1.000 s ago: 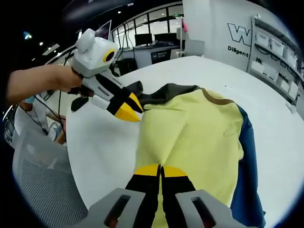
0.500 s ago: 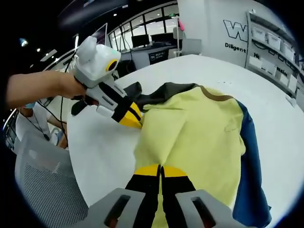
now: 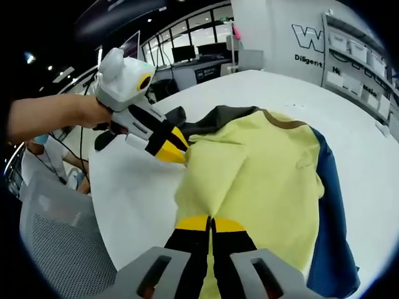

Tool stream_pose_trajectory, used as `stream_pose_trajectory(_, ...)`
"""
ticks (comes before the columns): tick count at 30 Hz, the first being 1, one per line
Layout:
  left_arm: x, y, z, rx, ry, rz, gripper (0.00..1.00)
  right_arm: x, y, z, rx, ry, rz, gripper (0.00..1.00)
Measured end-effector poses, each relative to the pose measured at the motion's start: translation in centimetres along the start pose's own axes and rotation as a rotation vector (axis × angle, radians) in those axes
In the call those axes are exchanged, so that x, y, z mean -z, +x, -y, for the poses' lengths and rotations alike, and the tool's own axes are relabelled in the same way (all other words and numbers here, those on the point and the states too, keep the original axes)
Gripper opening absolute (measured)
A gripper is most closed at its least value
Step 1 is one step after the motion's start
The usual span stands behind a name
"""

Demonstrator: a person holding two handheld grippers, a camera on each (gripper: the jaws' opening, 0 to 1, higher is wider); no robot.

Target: Fold the garment on the visible template until the final outline fits inside the template.

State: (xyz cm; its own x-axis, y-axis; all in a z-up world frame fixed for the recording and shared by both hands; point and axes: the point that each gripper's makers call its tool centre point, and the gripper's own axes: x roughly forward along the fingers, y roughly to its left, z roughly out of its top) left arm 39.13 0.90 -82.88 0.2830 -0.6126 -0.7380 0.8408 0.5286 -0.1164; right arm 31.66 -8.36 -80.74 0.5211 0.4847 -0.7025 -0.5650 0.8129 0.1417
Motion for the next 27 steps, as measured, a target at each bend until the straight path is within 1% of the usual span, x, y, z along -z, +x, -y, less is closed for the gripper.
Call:
stream_pose_trajectory(4,0.3,0.9,0.7,0.010,0.007,-0.020,0.17,0.0,0.0,0.0,-0.003,0.000,-0.001,0.00)
stream_pose_trajectory(6,0.5,1.2,0.8,-0.002,0.010,-0.038,0.14,0.0,0.0,0.0,-0.004,0.001,-0.001,0.00)
stream_pose_trajectory(7,0.6,1.2,0.6,-0.016,0.007,-0.039,0.12,0.0,0.0,0.0,-0.004,0.001,-0.001,0.00)
stream_pose_trajectory(8,0.6,1.2,0.6,-0.018,-0.002,-0.038,0.10,0.0,0.0,0.0,-0.004,0.001,-0.001,0.00)
stream_pose_trajectory(9,0.6,1.2,0.6,-0.020,-0.016,-0.037,0.10,0.0,-0.1,0.0,-0.004,0.000,-0.001,0.00)
stream_pose_trajectory(13,0.6,0.9,0.7,-0.017,-0.029,-0.035,0.09,0.2,-0.1,0.1,-0.003,0.002,-0.001,0.00)
stream_pose_trajectory(15,0.6,0.5,0.5,-0.020,-0.055,-0.030,0.09,0.2,-0.1,0.0,-0.002,0.000,-0.001,0.00)
stream_pose_trajectory(16,0.5,0.1,0.7,-0.014,-0.083,-0.023,0.09,0.2,-0.1,0.1,-0.001,-0.002,0.001,0.00)
stream_pose_trajectory(17,0.4,-0.1,0.8,-0.011,-0.094,-0.016,0.09,0.3,0.0,0.0,-0.003,-0.007,0.001,0.00)
stream_pose_trajectory(23,0.9,-1.1,1.0,-0.016,-0.106,-0.011,0.09,0.5,0.0,-0.4,-0.017,-0.014,-0.007,0.00)
stream_pose_trajectory(27,0.9,-1.9,1.2,-0.025,-0.131,0.002,0.09,0.6,-0.1,-0.6,-0.024,-0.013,-0.009,0.07)
